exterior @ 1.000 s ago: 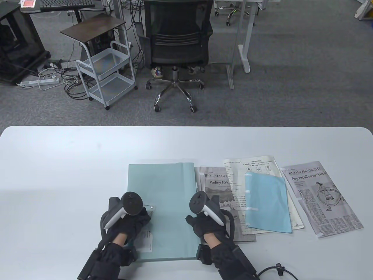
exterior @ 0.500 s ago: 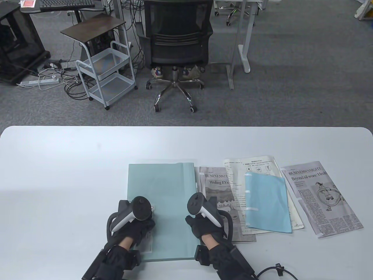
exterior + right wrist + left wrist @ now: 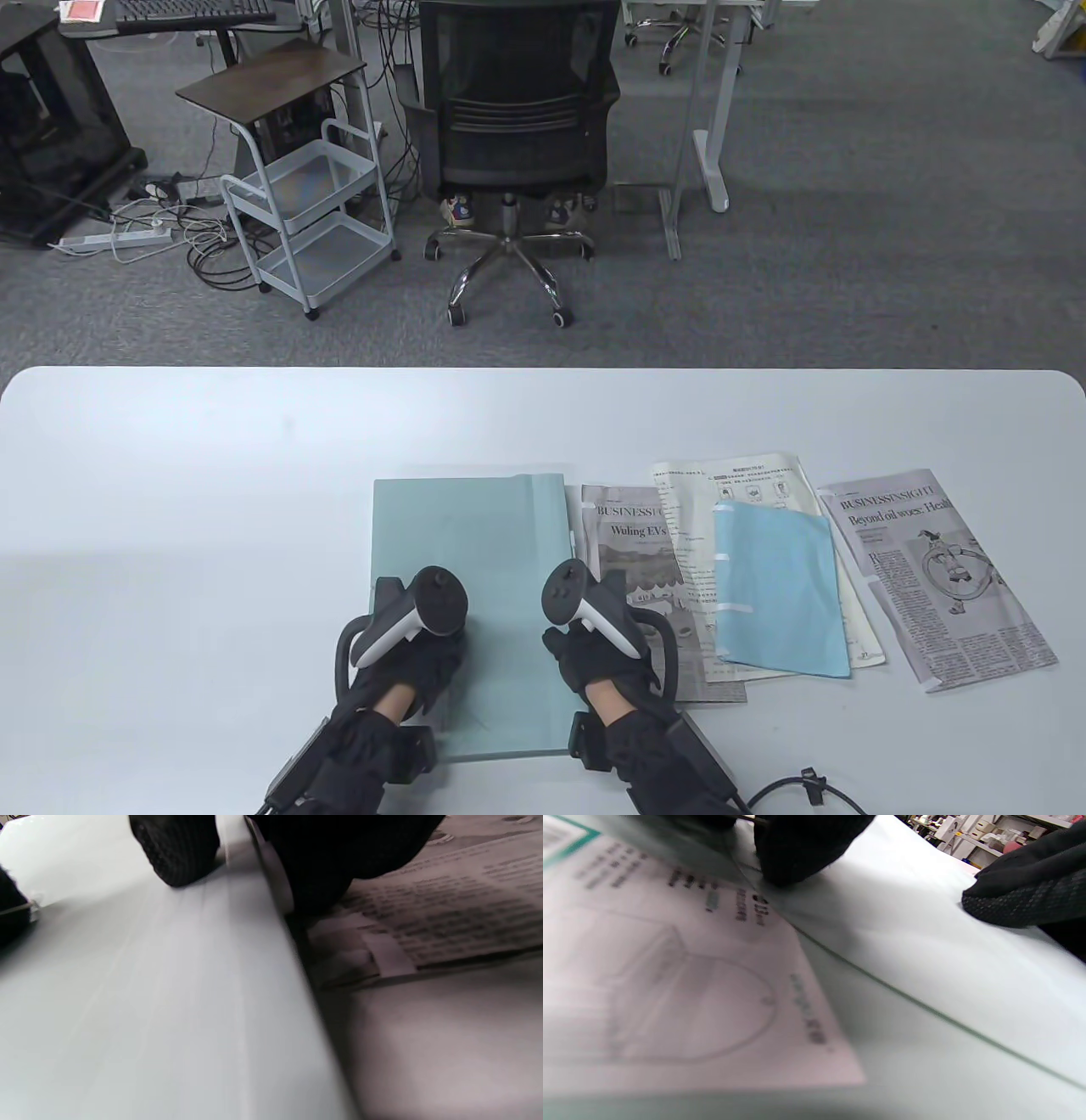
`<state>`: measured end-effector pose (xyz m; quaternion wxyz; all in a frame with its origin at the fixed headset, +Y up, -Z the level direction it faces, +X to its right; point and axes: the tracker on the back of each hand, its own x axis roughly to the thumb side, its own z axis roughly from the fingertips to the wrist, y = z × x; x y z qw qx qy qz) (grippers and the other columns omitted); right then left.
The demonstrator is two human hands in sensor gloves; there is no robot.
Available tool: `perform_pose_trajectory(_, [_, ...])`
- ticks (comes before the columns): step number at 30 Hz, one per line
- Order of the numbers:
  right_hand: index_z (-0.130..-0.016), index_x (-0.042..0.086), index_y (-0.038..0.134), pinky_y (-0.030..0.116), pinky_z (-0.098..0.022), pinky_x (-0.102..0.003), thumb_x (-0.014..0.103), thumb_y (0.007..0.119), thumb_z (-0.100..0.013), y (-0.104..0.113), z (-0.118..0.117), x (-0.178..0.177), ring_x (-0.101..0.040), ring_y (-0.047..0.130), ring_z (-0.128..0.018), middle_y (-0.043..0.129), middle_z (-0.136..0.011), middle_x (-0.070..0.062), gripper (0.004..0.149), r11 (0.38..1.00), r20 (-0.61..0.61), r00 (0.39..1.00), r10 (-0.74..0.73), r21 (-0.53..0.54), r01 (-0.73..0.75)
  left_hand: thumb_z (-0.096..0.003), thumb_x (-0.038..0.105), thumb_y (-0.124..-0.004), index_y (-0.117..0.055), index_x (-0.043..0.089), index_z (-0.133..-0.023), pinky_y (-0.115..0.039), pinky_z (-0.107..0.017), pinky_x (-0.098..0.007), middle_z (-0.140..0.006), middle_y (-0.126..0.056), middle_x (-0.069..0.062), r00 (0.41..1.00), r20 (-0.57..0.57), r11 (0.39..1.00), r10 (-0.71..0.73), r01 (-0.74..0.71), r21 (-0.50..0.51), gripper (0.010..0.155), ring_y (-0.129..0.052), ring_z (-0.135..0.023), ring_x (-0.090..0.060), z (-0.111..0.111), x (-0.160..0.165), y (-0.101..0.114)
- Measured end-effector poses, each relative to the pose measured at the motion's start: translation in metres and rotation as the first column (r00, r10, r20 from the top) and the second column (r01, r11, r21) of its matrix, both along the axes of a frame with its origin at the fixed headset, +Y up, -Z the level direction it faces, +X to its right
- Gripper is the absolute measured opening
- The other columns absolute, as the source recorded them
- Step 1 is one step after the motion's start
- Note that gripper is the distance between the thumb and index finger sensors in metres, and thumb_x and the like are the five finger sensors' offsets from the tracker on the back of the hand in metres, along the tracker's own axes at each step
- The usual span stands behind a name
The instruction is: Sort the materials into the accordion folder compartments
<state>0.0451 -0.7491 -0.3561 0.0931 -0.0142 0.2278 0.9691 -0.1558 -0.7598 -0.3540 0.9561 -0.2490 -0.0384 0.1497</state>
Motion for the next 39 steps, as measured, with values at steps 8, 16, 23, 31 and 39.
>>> perform_pose_trajectory(8, [-0.112, -0.008, 0.039, 0.072, -0.055, -0.052, 0.039, 0.060, -0.064, -0.001, 0.000, 0.000, -0.027, 0.085, -0.067, 0.065, -0.097, -0.026, 0.070, 1.000, -0.011, 1.000, 0.008, 0.013, -0.008, -0.0669, 0.026, -0.076, -0.056, 0.005, -0.110, -0.024, -0.062, -0.083, -0.106, -0.026, -0.047, 0.993, -0.055, 0.994, 0.106, -0.105, 0.009, 0.052, -0.012, -0.096, -0.078, -0.001, 0.004, -0.003])
perform_pose_trajectory(16, [-0.111, -0.009, 0.040, 0.072, -0.055, -0.052, 0.039, 0.060, -0.064, 0.000, 0.001, -0.003, -0.027, 0.086, -0.067, 0.067, -0.096, -0.026, 0.070, 0.999, -0.017, 0.999, 0.031, 0.029, -0.030, -0.0676, 0.027, -0.075, -0.045, 0.006, -0.117, -0.015, -0.060, -0.081, -0.104, -0.017, -0.048, 0.973, -0.099, 0.978, 0.210, -0.211, 0.005, 0.062, -0.002, -0.094, -0.075, 0.001, 0.000, -0.007])
perform_pose_trajectory(23, [-0.111, -0.009, 0.040, 0.072, -0.055, -0.052, 0.039, 0.060, -0.064, -0.001, 0.001, -0.003, -0.027, 0.086, -0.066, 0.067, -0.096, -0.026, 0.070, 0.999, -0.023, 0.999, 0.027, 0.037, -0.026, -0.0683, 0.028, -0.074, -0.026, 0.009, -0.121, -0.009, -0.057, -0.079, -0.105, -0.011, -0.046, 0.941, -0.121, 0.946, 0.316, -0.322, -0.028, 0.074, 0.004, -0.091, -0.072, -0.001, -0.007, -0.008])
perform_pose_trajectory(31, [-0.111, -0.010, 0.037, 0.070, -0.056, -0.053, 0.039, 0.058, -0.064, -0.002, 0.001, -0.002, -0.028, 0.084, -0.067, 0.064, -0.096, -0.028, 0.071, 1.000, -0.019, 1.000, 0.002, 0.011, -0.002, -0.0680, 0.028, -0.075, -0.010, 0.010, -0.118, -0.006, -0.055, -0.076, -0.108, -0.011, -0.046, 0.862, -0.137, 0.868, 0.488, -0.496, -0.033, 0.084, 0.007, -0.090, -0.069, -0.003, -0.023, -0.006])
perform_pose_trajectory(39, [-0.111, -0.010, 0.037, 0.071, -0.056, -0.052, 0.039, 0.058, -0.064, -0.003, 0.000, 0.000, -0.028, 0.084, -0.067, 0.063, -0.097, -0.028, 0.071, 1.000, -0.007, 1.000, -0.024, -0.005, 0.024, -0.0681, 0.027, -0.075, -0.006, 0.011, -0.116, -0.006, -0.058, -0.073, -0.110, -0.017, -0.043, 0.691, -0.182, 0.703, 0.699, -0.711, 0.000, 0.085, 0.003, -0.095, -0.065, -0.001, -0.053, -0.002])
